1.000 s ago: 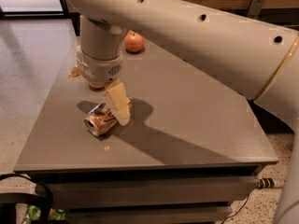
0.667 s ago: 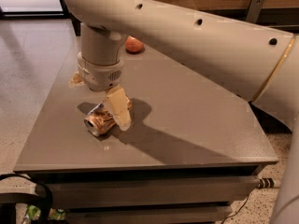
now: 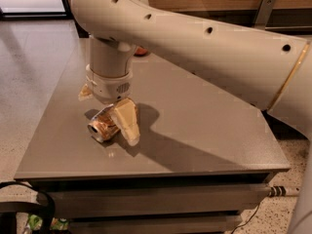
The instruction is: Place orange can upright
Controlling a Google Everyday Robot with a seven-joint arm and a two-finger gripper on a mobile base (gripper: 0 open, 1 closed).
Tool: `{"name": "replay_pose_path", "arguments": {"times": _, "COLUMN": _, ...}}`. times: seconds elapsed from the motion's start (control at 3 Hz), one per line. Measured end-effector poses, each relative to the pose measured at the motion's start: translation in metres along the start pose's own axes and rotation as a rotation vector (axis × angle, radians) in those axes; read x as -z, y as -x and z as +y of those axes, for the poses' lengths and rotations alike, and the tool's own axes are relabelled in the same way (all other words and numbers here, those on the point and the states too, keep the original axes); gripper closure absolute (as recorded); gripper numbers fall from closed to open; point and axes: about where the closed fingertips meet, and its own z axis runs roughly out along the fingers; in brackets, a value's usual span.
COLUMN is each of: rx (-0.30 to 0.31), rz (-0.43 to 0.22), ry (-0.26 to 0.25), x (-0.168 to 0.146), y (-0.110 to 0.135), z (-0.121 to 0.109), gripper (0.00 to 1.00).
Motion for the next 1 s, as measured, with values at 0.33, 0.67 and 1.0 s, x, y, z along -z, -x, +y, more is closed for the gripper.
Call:
{"name": "replay_pose_path", "arguments": {"times": 0.33, "rx": -0.02, "rz": -0.019, "ry": -0.001, "x": -0.0042, "y": -0.0026, "z": 0.002, "gripper": 0.14}}
{"name": "replay_pose_path", "arguments": {"times": 0.67, "rx": -0.021, "rz": -0.02, "ry": -0.005, "x": -0.0046, "y": -0.002, "z": 0.0017, "gripper": 0.34}}
{"name": "replay_pose_path", "arguments": {"times": 1.0, "rx": -0.02, "rz": -0.019, "ry": -0.007, "x": -0.0045, "y": -0.0014, "z": 0.0014, "gripper": 0.58}}
